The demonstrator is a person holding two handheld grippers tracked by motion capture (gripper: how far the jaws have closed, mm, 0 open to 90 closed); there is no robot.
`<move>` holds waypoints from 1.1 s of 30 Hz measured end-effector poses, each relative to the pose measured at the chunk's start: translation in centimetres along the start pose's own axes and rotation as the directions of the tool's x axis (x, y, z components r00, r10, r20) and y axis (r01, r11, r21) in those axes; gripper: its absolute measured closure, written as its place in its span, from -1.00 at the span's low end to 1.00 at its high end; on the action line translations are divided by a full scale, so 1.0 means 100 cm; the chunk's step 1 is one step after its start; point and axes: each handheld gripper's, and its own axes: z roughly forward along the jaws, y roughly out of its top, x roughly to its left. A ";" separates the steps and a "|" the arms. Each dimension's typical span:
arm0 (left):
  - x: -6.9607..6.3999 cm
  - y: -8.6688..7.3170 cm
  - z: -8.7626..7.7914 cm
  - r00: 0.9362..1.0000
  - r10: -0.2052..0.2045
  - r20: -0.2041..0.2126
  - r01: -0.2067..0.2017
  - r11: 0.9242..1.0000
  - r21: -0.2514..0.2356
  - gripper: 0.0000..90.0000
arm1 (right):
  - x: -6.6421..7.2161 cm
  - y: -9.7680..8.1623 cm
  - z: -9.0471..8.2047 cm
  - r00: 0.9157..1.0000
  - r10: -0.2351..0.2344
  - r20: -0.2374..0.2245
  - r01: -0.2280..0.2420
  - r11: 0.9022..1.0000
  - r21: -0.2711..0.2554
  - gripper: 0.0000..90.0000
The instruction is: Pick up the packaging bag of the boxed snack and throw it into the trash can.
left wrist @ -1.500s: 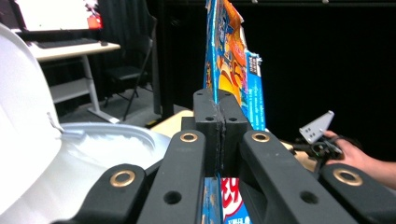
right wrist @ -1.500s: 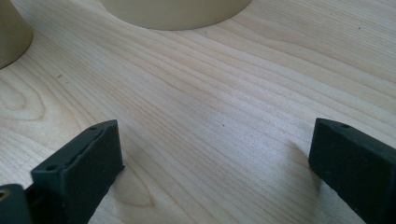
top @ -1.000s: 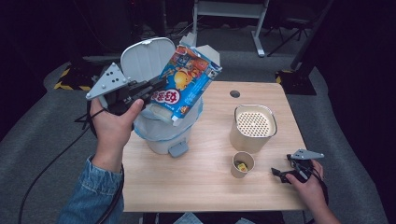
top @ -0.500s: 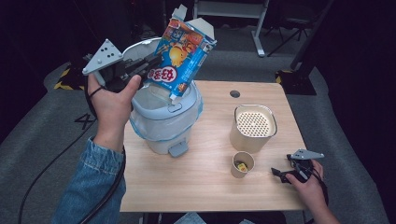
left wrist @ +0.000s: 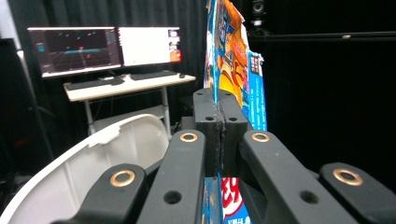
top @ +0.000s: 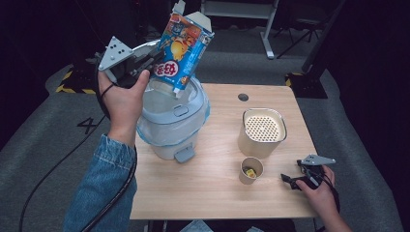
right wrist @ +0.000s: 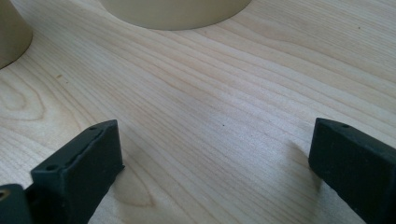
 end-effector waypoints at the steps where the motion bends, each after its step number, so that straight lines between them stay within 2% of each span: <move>1: 0.001 -0.001 0.001 1.000 -0.002 -0.010 0.002 1.000 0.008 0.98 | 0.000 0.000 0.000 1.000 0.000 0.000 0.000 1.000 0.000 -0.93; 4: 0.001 -0.006 0.008 0.999 -0.007 -0.044 0.009 0.999 0.039 0.98 | 0.000 0.000 0.000 1.000 0.000 0.000 0.000 1.000 0.000 -0.93; 8: 0.002 -0.010 0.013 0.999 -0.013 -0.045 0.016 0.999 0.049 0.98 | 0.000 0.000 0.000 1.000 0.000 0.000 0.000 1.000 0.000 -0.93; 14: 0.004 -0.021 0.021 0.997 -0.024 -0.070 0.029 0.997 0.075 0.98 | 0.000 0.000 0.000 1.000 0.000 0.000 0.000 1.000 0.000 -0.93; 24: 0.006 -0.025 0.027 0.996 -0.026 -0.082 0.035 0.993 0.117 0.98 | 0.000 0.000 0.000 1.000 0.000 0.000 0.000 1.000 0.000 -0.93; 29: 0.007 -0.029 0.028 0.996 -0.036 -0.075 0.044 0.993 0.111 0.98 | 0.000 0.000 0.000 1.000 0.000 0.000 0.000 1.000 0.000 -0.93; 33: 0.008 -0.031 0.030 0.996 -0.025 -0.082 0.034 0.993 0.110 0.95 | 0.000 0.000 0.000 1.000 0.000 0.000 0.000 1.000 0.000 -0.93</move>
